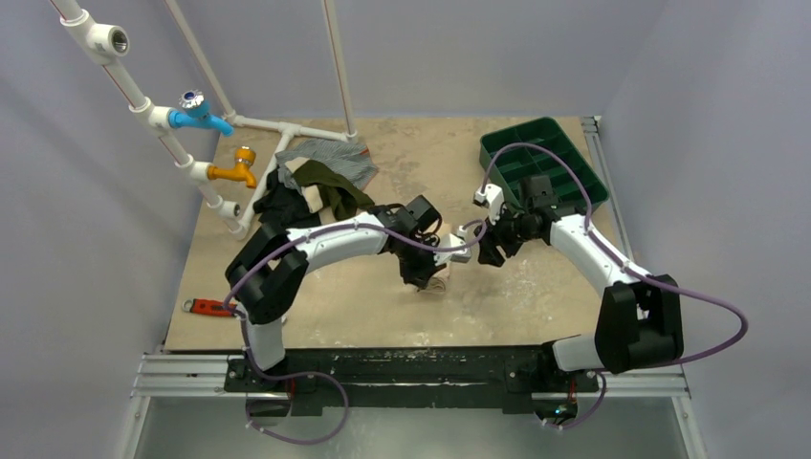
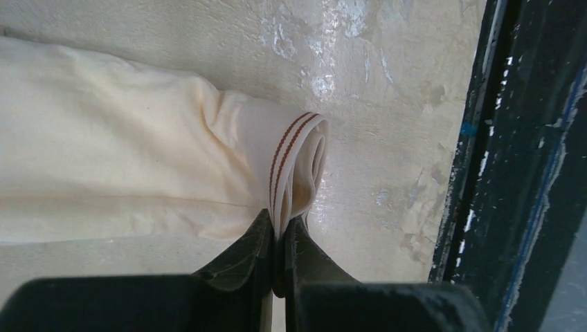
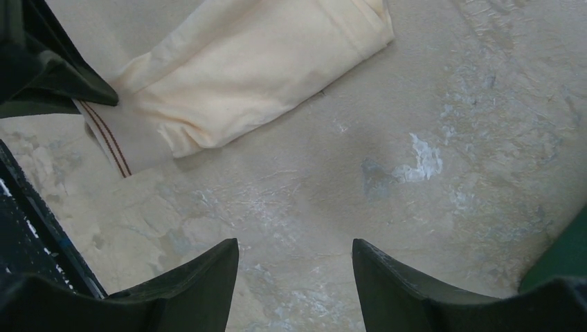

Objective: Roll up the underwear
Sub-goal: Roll the underwear to the center of the board.

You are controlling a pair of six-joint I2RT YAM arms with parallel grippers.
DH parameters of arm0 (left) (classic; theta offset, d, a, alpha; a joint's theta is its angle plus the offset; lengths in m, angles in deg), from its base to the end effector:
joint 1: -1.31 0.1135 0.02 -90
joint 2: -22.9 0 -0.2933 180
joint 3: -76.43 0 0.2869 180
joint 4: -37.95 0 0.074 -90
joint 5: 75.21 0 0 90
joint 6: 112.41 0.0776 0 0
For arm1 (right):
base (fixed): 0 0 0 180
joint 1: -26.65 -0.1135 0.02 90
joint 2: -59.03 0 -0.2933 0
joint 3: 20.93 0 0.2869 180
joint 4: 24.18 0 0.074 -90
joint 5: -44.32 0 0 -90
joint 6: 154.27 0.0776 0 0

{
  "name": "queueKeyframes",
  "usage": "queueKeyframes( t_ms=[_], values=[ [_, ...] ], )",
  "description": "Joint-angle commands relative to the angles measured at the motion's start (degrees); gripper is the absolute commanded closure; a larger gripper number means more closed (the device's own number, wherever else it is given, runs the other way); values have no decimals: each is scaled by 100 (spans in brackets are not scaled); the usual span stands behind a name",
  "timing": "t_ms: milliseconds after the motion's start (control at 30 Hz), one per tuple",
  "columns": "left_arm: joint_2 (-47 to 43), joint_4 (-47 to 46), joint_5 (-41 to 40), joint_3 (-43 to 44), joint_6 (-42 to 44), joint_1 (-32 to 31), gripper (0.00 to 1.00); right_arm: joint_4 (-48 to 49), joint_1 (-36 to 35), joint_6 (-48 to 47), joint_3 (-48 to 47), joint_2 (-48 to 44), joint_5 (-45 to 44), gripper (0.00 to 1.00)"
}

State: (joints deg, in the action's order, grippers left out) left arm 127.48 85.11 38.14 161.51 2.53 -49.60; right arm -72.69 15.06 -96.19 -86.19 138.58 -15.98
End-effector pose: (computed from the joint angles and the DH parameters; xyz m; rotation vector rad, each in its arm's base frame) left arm 0.2421 -0.3468 0.1682 1.7878 2.1030 -0.6832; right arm 0.2954 0.0998 0.2054 -1.0905 2.2940 0.5533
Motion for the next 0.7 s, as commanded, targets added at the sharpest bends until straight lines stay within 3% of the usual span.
queueKeyframes(
  t_ms=[0,500,667],
  values=[
    [394,716,1571,577,-470,448,100,-245,106,-139,-278,-133,407,40],
    [2262,2260,3181,2218,-779,1089,100,-862,55,-720,-328,-469,1036,40],
    [2813,2690,3649,2643,-884,1288,100,-410,-487,-603,-66,-664,529,40]
  ],
)
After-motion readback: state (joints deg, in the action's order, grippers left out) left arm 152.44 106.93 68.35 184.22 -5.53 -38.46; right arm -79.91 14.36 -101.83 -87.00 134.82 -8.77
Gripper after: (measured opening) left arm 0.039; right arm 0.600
